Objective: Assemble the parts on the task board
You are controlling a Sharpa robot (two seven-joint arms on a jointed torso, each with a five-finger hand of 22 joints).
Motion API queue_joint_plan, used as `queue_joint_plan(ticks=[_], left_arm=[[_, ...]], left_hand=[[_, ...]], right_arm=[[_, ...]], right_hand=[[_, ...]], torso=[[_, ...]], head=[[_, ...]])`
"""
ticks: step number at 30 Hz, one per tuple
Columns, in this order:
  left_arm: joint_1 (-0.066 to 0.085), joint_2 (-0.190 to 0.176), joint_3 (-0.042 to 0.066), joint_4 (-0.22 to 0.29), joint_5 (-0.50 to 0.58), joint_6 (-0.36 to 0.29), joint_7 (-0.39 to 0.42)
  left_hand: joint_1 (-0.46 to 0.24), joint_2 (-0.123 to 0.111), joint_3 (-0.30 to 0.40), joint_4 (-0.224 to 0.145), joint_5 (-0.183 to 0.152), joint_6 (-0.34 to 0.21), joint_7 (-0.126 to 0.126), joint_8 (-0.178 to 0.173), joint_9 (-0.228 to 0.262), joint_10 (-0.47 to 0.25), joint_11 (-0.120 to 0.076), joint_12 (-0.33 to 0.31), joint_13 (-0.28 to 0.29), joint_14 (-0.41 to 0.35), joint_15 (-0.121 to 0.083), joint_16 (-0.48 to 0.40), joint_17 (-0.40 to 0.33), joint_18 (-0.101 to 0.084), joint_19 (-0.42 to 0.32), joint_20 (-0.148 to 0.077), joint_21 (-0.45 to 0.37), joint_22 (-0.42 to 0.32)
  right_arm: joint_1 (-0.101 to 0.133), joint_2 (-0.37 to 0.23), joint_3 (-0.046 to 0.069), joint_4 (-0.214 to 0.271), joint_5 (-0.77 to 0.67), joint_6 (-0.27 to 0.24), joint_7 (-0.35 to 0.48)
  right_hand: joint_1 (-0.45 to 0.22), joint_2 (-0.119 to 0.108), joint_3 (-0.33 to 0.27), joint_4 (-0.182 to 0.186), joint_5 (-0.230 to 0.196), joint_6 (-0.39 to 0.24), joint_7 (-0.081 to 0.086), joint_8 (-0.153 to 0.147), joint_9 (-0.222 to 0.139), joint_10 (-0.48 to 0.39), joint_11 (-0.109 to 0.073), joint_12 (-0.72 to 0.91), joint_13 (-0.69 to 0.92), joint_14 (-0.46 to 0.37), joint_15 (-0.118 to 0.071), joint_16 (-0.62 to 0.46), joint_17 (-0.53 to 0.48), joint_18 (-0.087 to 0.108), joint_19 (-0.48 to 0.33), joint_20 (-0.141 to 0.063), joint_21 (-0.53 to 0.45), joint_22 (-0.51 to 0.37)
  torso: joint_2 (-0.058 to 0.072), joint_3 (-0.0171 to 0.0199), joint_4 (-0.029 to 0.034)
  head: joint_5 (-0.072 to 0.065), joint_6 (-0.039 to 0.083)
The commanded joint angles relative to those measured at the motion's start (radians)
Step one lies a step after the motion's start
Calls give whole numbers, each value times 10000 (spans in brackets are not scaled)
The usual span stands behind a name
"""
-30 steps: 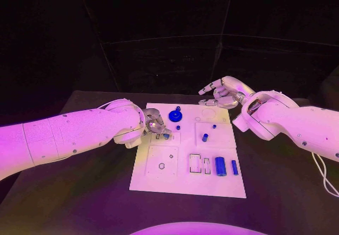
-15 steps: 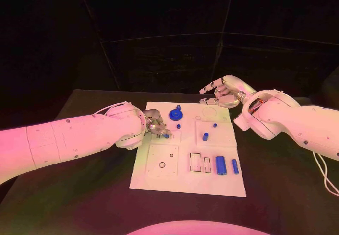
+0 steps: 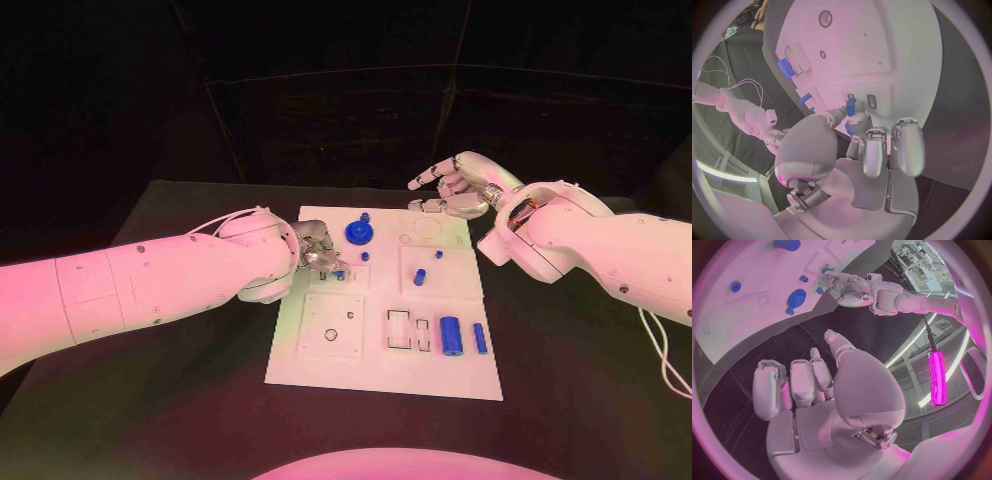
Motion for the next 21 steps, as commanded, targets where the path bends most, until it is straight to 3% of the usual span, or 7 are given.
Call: queue_joint_plan(ticks=[1,21], left_arm=[[-6,4,-4,31,-225,69,-102],[-18,14,-3,110,-220,679,-222]], left_hand=[[47,95,1482,-1416,49,13,-67,44,13,79,0,65,6,1058,-35,31,2634,-35,160,-17,61,8],[32,86,1510,-1420,49,15,-73,57,29,95,-4,91,32,1058,-36,31,2634,-39,169,-18,74,32]], right_arm=[[16,14,6,-11,-13,81,61],[15,54,6,-44,-13,192,37]], right_hand=[[13,83,-58,-21,44,28,17,34,-5,-37,-4,-9,-5,43,13,-47,6,-18,-74,-1,-45,-8],[-3,100,-72,-3,56,23,18,40,-7,-34,-4,-6,-3,47,12,-45,14,-15,-78,-3,-54,-26]], torso=[[-4,2,-3],[1,2,11]], head=[[-1,-18],[3,-113]])
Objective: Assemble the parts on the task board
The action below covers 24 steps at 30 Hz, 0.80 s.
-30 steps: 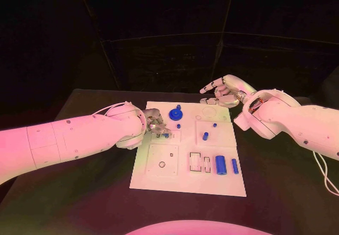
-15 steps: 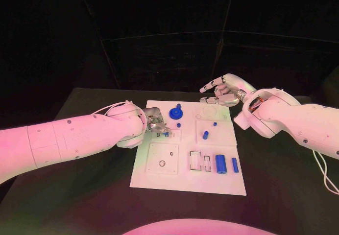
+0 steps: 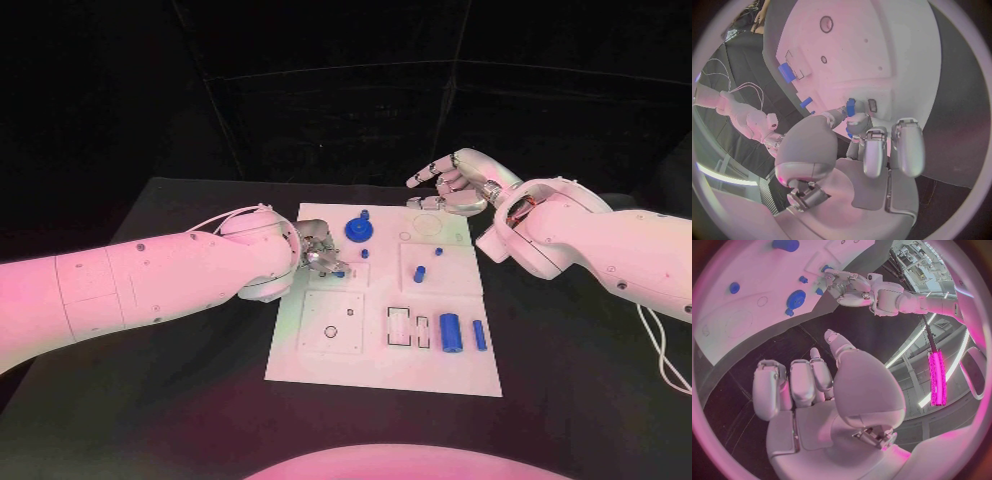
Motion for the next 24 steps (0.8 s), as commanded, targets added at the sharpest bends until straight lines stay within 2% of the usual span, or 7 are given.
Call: queue_joint_plan(ticks=[1,12,14,16,17,20,24], left_arm=[[-12,-3,-17,28,-93,354,-120],[-13,35,-17,-27,36,319,-140],[-13,56,-17,-67,134,307,-139],[-12,85,-17,-114,207,304,-139],[-12,101,-16,-138,240,309,-141],[-10,143,-16,-203,316,324,-145],[-9,200,-16,-292,365,356,-150]], left_hand=[[10,60,1484,-1445,37,-8,-58,70,23,80,12,29,25,1058,-38,31,2634,-40,170,-19,40,18],[-34,31,1511,-1445,34,4,-65,91,47,98,9,58,51,1058,-41,31,2634,-46,182,-21,58,52],[-303,-35,1408,-1278,12,35,-69,113,73,105,14,65,38,1058,-35,31,2634,-46,180,-17,54,47],[-840,-248,926,-935,-8,143,-82,150,95,128,16,103,48,1058,-24,31,2634,-51,185,-6,60,62],[-1039,-283,694,-785,-16,185,-94,152,97,138,7,128,65,1058,-30,31,2634,-51,187,-9,63,70],[-1295,-240,237,-538,-20,251,-116,136,93,151,-14,186,113,1058,-51,31,2634,-53,195,-26,75,98],[-1357,-158,-266,-394,-19,314,-148,101,85,161,-41,249,170,1058,-79,31,2634,-64,213,-50,104,160]], right_arm=[[16,12,6,-9,-13,117,36],[15,31,5,-24,-13,137,38],[15,35,5,-25,-7,132,43],[15,37,5,-26,-2,128,47],[15,38,5,-27,0,127,48],[15,43,5,-29,5,126,47],[15,56,5,-34,9,126,47]], right_hand=[[-3,100,-71,-3,57,23,18,40,-6,-34,-4,-6,-2,47,12,-45,14,-14,-78,-3,-54,-9],[-3,100,-71,-3,57,23,18,40,-6,-34,-4,-6,-2,47,12,-45,14,-14,-78,-3,-54,-9],[-15,115,-81,12,66,21,18,46,-7,-46,-4,-19,-21,45,12,-54,-4,-12,-83,-5,-61,-24],[-37,124,-97,31,68,19,19,52,-8,-49,-4,-23,-27,45,12,-57,-9,-12,-81,-5,-62,-23],[-47,128,-103,40,68,18,19,54,-9,-50,-3,-24,-28,46,12,-57,-6,-13,-79,-6,-60,-18],[-66,134,-118,57,68,15,19,58,-10,-47,-3,-21,-26,48,12,-54,2,-14,-77,-6,-60,-16],[-78,138,-126,68,68,14,19,60,-10,-46,-3,-20,-24,48,12,-55,2,-14,-76,-6,-60,-15]], torso=[[4,0,4],[5,5,-8],[0,6,-3],[0,6,-5],[1,7,-4],[4,8,0],[4,5,-5]], head=[[17,-20],[19,-42],[16,-41],[23,-45],[25,-46],[31,-51],[29,-55]])
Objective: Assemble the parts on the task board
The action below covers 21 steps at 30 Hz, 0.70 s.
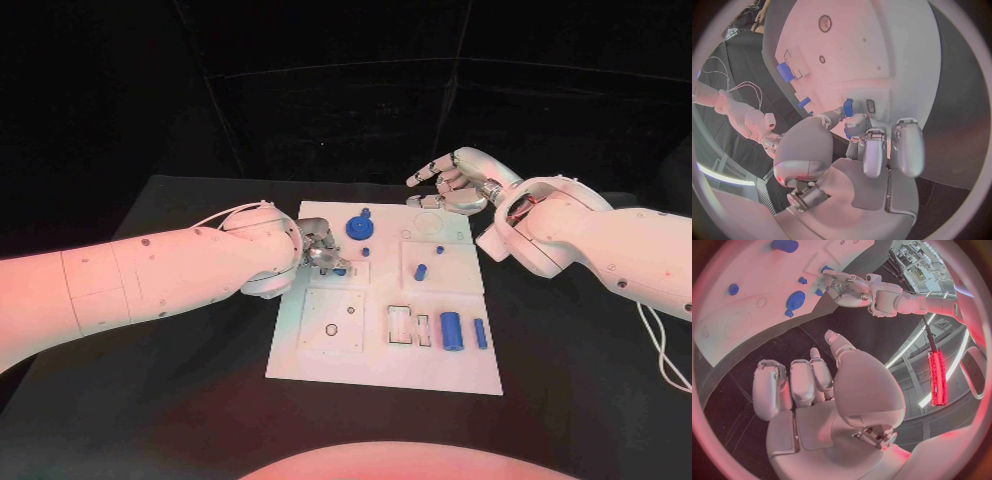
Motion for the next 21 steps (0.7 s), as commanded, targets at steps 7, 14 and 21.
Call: queue_joint_plan(ticks=[7,14,21], left_arm=[[-8,119,-13,-138,325,260,-74],[-3,168,-12,-218,365,218,-60],[1,210,-11,-281,372,195,-51]], left_hand=[[-248,-77,-1202,305,-43,217,-10,-124,-31,42,6,109,59,1058,-89,31,2634,-74,230,-68,91,83],[-205,-18,-1726,418,-40,253,-13,-175,-45,48,3,136,80,1058,-92,31,2634,-78,240,-74,104,119],[-184,72,-2045,534,-37,303,-25,-194,-49,76,-6,177,122,1058,-99,31,2634,-90,259,-79,137,184]], right_arm=[[18,22,6,-8,39,67,73],[18,33,6,-17,55,62,73],[18,49,6,-28,58,70,68]], right_hand=[[-103,76,-133,69,38,2,16,75,-14,-46,-3,-19,-13,51,12,-60,-1,-12,-78,-6,-70,-14],[-179,103,-211,159,137,-12,12,98,-16,-49,-7,-20,-22,54,10,-66,-6,-9,-79,-9,-81,-32],[-188,109,-223,173,163,-14,11,103,-17,-45,-7,-16,-17,55,9,-66,-2,-8,-80,-10,-84,-38]], torso=[[1,-4,-11],[6,-3,-2],[2,-5,1]], head=[[-7,-17],[-32,-29],[-43,-48]])
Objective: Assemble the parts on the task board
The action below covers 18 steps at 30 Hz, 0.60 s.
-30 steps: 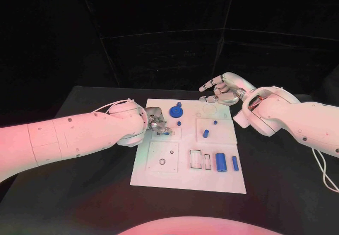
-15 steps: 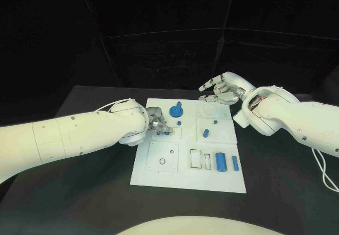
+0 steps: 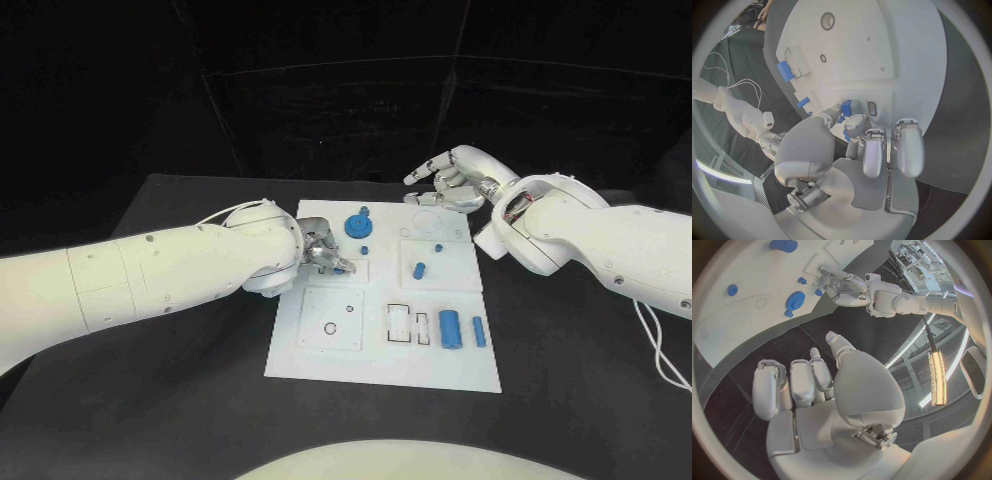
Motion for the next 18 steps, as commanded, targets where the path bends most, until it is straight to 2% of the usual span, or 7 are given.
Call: queue_joint_plan(ticks=[1,11,18], left_arm=[[5,21,-5,-37,59,73,-22],[12,73,-3,-169,66,28,14],[27,124,-1,-283,196,85,13]], left_hand=[[17,131,-172,57,-53,80,21,-38,-11,83,-9,39,22,1021,-64,31,2634,-92,263,-80,49,26],[-154,377,-1000,629,-44,161,-16,-81,-11,140,-38,113,92,1021,-85,31,2634,-108,292,-99,94,124],[-137,416,-1275,772,-46,198,-34,-80,-3,170,-52,148,133,1021,-96,31,2634,-115,304,-107,114,164]], right_arm=[[18,17,6,-8,41,59,61],[18,43,6,-29,59,69,65],[18,56,5,-37,61,82,65]], right_hand=[[-73,-6,-42,-7,35,-14,11,65,-17,-45,-7,-16,-10,55,9,-66,-1,-8,-80,-9,-46,-14],[-100,2,-70,25,70,-18,10,73,-17,-48,-8,-17,-15,57,8,-66,2,-7,-80,-10,-50,-20],[-109,4,-77,35,76,-18,10,76,-17,-50,-8,-20,-19,57,8,-67,1,-6,-82,-10,-53,-26]], torso=[[-5,2,0],[6,2,-5],[0,1,-5]], head=[[1,-5],[-14,-3],[-24,-13]])
